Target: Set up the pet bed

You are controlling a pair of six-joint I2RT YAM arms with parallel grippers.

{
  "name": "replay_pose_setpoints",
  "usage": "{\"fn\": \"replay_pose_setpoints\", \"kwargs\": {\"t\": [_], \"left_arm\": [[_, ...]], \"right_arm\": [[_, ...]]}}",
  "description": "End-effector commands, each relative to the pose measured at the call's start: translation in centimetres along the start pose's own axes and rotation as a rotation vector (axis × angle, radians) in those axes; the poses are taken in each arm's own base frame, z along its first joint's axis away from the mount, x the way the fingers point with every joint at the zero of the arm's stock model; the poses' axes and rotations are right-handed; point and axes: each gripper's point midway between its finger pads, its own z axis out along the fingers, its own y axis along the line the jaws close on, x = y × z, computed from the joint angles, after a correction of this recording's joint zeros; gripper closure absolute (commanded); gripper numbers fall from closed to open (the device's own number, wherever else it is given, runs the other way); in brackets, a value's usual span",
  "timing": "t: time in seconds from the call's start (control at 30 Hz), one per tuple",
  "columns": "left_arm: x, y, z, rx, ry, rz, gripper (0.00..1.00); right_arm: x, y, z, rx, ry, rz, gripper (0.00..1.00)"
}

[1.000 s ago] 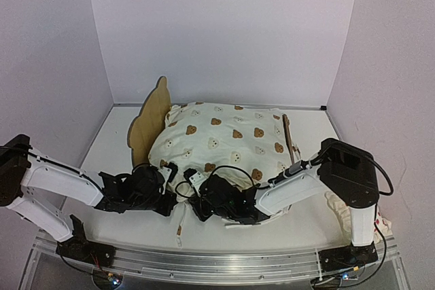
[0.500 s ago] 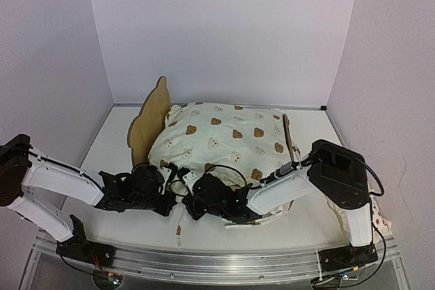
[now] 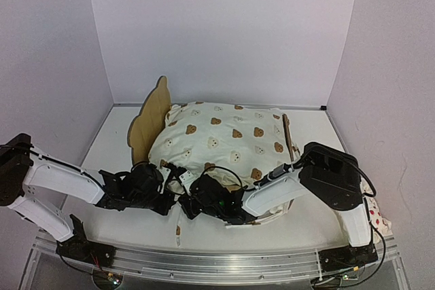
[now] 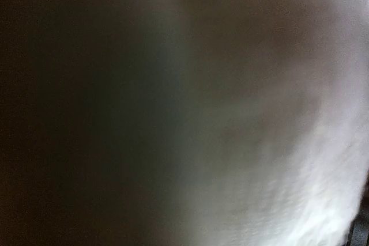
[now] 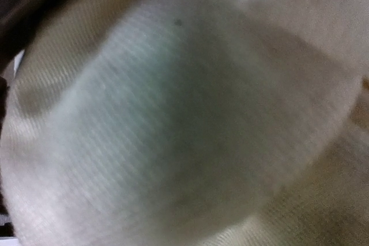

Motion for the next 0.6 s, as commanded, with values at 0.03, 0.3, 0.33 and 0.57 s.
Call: {"fn": "replay_pose_setpoints", "kwargs": {"t": [0.03,0.3,0.33,0.57], "left_arm": [[-2.8,-2.0,0.0,0.058,-0.056,0.009,1.0],[-3.1,-2.2,0.0,0.06,-0.052,0.008,1.0],[-3.1,-2.2,0.0,0.06,-0.053,0.007,1.0],[-3.3,-2.3,0.2,0.057,-0.058,0.007,1.0]], "right_arm": [[-0.8,-0.3,1.1,0.029,-0.034,-0.043,0.74],[-0.4,-1.4,1.2,0.091,-0.033,-0.07,0.75],[-0.2,-1.4,1.3,0.093,-0.028,-0.072,0.75],[0.5,-0.9,1.9,0.071,0.001,-0.072,0.81]]}}
